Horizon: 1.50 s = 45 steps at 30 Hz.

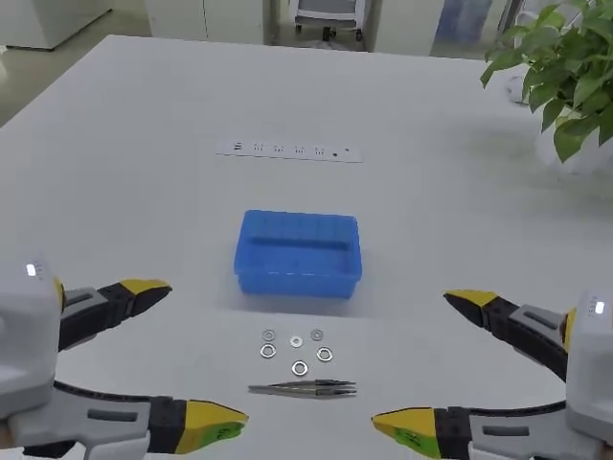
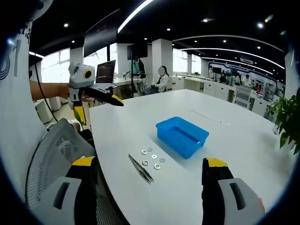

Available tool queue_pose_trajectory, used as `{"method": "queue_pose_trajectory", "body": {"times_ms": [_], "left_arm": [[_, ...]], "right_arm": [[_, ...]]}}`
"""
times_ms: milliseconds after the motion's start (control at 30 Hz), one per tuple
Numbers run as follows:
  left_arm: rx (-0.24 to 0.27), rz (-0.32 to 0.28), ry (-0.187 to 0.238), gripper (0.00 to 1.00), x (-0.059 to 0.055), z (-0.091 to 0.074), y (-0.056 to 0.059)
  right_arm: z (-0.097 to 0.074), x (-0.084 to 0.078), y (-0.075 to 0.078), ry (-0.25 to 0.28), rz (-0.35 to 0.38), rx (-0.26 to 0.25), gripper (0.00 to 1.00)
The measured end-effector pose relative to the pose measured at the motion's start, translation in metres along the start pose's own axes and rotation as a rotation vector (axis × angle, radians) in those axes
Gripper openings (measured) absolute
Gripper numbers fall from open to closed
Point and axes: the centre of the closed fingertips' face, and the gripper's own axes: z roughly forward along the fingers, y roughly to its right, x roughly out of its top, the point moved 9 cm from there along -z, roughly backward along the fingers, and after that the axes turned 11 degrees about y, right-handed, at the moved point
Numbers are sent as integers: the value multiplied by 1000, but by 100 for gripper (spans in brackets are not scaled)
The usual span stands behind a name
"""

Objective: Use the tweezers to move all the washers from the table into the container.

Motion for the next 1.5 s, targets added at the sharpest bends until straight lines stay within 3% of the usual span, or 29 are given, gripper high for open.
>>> {"method": "queue_pose_trajectory", "body": {"times_ms": [433,1000,1200,1300,1500], "left_arm": [[1,9,5,98,1,0,-2],[-14,12,-14,96,-5,4,-1],[-21,17,-29,85,-12,11,-4],[-30,30,-54,82,-18,15,-7],[-52,54,-112,75,-28,25,-14]], "right_arm": [[3,3,1,0,-7,2,93],[5,1,-1,-20,-13,13,91],[14,-5,1,-73,-55,31,83],[24,-6,1,-81,-71,56,80],[44,-16,5,-152,-93,112,70]]}}
